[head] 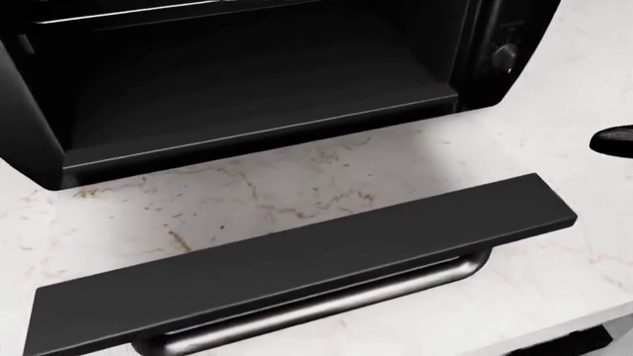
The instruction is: Close the toaster oven door.
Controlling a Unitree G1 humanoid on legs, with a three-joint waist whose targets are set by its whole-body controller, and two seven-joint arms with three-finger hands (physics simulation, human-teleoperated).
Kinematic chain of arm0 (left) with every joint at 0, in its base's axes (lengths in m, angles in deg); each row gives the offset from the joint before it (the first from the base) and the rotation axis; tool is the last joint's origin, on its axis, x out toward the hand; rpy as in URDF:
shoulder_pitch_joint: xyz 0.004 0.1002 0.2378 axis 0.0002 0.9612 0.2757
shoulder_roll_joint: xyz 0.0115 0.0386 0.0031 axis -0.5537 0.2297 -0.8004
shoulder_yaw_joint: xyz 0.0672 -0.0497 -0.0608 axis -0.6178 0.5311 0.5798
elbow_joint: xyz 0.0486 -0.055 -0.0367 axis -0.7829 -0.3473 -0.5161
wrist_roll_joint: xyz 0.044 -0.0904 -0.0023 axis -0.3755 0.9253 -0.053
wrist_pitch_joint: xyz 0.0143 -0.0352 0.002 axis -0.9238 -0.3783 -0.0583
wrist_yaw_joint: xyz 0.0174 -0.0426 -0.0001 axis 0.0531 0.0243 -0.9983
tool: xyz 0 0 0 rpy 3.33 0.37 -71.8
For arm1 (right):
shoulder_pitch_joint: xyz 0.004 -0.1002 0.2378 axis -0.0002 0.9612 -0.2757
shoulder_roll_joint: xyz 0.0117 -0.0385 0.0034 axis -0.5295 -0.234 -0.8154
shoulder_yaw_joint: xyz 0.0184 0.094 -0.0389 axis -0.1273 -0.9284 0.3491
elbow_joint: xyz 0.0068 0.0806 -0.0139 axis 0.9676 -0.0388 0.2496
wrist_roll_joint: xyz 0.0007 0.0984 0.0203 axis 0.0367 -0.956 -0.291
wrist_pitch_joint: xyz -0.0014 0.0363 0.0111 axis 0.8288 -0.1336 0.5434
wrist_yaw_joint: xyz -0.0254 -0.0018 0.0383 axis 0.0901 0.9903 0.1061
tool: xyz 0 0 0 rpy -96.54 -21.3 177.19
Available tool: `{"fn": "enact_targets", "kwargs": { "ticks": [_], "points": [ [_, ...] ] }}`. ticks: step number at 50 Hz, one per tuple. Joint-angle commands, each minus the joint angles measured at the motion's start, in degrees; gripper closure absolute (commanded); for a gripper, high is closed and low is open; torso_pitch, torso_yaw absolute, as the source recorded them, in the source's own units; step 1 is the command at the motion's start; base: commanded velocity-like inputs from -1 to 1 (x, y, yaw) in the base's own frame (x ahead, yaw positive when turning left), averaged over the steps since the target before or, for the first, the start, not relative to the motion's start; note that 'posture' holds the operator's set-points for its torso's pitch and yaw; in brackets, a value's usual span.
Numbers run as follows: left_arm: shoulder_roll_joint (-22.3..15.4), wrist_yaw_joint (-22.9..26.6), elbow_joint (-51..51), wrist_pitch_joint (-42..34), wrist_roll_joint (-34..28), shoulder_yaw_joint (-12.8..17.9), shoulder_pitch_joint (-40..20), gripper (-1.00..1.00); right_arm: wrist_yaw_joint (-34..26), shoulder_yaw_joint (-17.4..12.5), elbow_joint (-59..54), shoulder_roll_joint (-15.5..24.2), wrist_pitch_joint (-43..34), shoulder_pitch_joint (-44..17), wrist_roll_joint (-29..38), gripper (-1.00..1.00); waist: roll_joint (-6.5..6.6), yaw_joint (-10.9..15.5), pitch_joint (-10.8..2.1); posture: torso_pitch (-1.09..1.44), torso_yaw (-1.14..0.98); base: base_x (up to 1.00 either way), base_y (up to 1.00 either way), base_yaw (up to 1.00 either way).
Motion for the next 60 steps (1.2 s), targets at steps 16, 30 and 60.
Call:
{"fn": "enact_targets", "kwargs": {
  "ticks": [16,30,60],
  "points": [
    [-1.4,0.07,1.25,1.96,0.4,1.2,-0.96,-1.0,-1.12,1.09,-4.2,0.67,7.55,-3.27,6.2,-1.0,0.26,0.05,-1.57,0.0,0.0,0.0,0.0,0.0],
    [-1.5,0.12,1.04,2.07,0.57,1.23,-0.89,-1.0,-1.96,2.16,-6.92,0.59,10.0,-3.83,8.29,-1.0,0.32,-0.01,-1.74,0.0,0.0,0.0,0.0,0.0],
    [-1.88,0.04,1.1,1.79,0.89,1.67,-0.84,-1.0,-3.76,4.0,-9.66,-2.15,15.14,-2.07,13.0,-1.0,0.45,-0.16,-1.78,0.0,0.0,0.0,0.0,0.0]
  ]
}}
